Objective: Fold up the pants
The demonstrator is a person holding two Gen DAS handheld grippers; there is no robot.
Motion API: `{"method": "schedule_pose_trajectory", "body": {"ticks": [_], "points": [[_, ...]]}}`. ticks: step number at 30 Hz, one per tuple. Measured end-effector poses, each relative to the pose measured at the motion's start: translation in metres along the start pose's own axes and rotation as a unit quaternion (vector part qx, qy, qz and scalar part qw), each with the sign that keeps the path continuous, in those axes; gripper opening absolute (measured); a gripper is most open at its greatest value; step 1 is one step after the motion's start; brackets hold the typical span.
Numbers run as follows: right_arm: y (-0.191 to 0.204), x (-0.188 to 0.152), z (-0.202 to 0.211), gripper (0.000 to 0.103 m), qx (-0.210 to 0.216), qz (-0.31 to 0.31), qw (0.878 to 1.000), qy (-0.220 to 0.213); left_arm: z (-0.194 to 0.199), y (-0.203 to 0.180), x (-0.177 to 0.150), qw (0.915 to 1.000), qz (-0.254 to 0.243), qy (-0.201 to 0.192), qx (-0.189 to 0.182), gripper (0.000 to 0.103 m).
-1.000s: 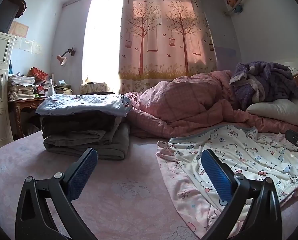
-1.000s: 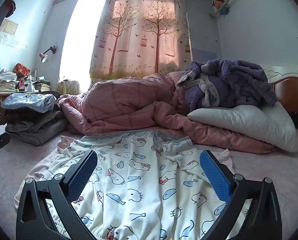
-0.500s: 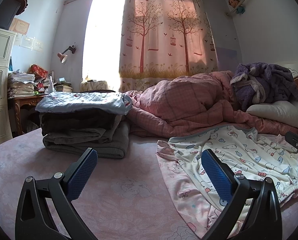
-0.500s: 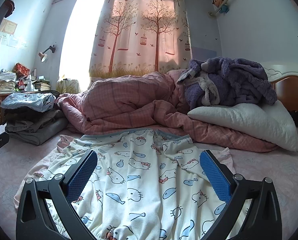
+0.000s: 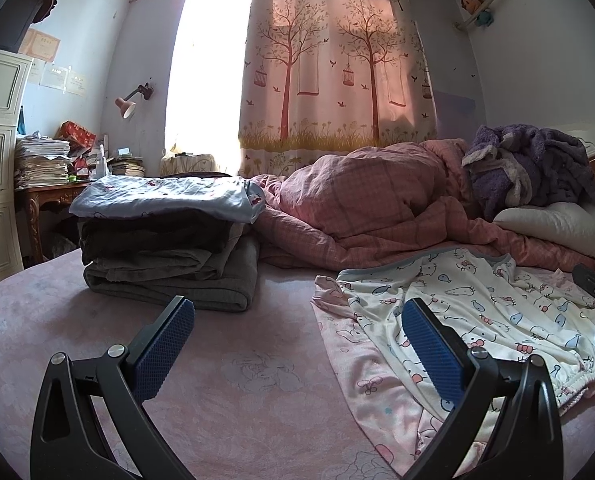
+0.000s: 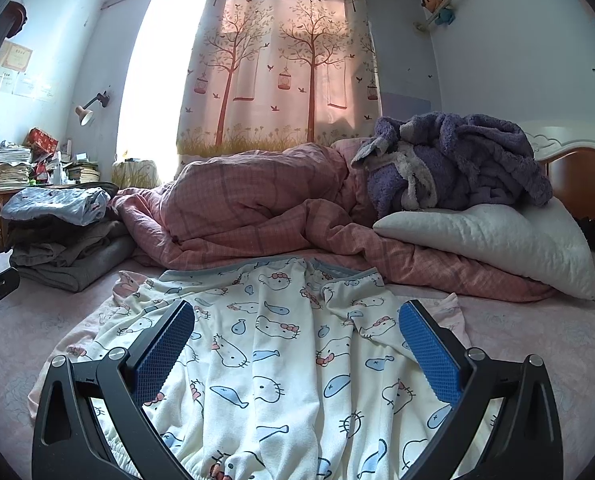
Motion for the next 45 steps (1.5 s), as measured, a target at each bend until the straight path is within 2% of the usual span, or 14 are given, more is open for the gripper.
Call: {"method": "schedule_pose_trajectory", "body": {"ticks": [24, 30, 35, 45], "points": [[-0.002, -0.002, -0.002, 0.103, 0.004, -0.008, 1.000, 0.001, -0.003, 0.001, 0.000, 1.0000, -0.001, 0.001, 0.000, 0.103], [0.000, -0.009, -0.017, 0.103, 0.004, -0.011, 0.999, 0.031, -0.009, 0.003, -0.004, 0.9999, 0.002, 0.014, 0.001, 0.103], [0.000, -0.006, -0.015, 0.103, -0.001, -0.013, 1.000, 0.020, -0.008, 0.003, -0.004, 0.9999, 0.000, 0.014, 0.004, 0.103], [0.004, -0.008, -0.019, 0.103, -0.001, -0.019, 0.999, 0.040, -0.015, -0.001, -0.006, 0.9993, -0.011, 0.032, 0.013, 0.103]]}}
Point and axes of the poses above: each gripper's, at about its wrist camera, not at the fingertips, and z roughly against the way its jaws point, y to its left, x to its top, the point moved 8 cm from there along -z, roughly the way its jaws point, and after that the axes turned 9 degrees about y, right-handed, at the moved point
